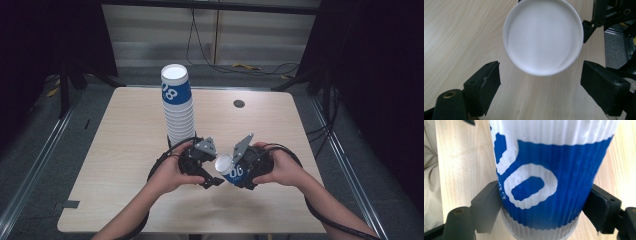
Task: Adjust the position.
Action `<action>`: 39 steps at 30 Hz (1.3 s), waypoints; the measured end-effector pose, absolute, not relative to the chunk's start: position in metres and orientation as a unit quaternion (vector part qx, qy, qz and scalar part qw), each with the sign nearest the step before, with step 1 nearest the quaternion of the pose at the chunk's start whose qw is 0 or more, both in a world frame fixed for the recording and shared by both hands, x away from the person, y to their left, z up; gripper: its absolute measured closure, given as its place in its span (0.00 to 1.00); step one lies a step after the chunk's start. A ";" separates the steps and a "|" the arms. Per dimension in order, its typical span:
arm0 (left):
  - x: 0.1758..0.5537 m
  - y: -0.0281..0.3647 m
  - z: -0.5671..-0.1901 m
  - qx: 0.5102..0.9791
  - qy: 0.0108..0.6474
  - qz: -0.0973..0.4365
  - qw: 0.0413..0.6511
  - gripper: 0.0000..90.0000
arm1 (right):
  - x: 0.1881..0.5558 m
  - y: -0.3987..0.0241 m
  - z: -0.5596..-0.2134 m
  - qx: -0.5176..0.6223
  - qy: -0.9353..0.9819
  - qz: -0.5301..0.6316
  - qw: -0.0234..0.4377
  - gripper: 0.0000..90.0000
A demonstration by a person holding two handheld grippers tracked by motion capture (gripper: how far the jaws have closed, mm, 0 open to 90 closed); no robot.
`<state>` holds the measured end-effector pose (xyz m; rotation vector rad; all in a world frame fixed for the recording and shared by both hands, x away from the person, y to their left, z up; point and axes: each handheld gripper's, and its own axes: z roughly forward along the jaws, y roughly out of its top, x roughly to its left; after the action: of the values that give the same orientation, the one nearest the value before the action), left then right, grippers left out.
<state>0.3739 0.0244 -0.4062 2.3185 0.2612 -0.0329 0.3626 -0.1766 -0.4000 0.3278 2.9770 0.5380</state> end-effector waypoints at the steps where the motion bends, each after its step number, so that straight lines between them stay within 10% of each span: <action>1: 0.375 0.024 -0.406 0.914 0.102 -0.014 0.393 0.18 | 0.362 -0.176 -0.400 0.107 0.977 0.177 0.049 0.23; 39: 0.377 0.025 -0.407 0.902 0.098 -0.024 0.420 0.30 | 0.363 -0.168 -0.395 0.091 0.976 0.190 0.050 0.23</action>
<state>0.3771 0.0248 -0.4071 2.2599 0.2460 -0.0610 0.3626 -0.1676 -0.3948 0.2761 2.9743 0.5777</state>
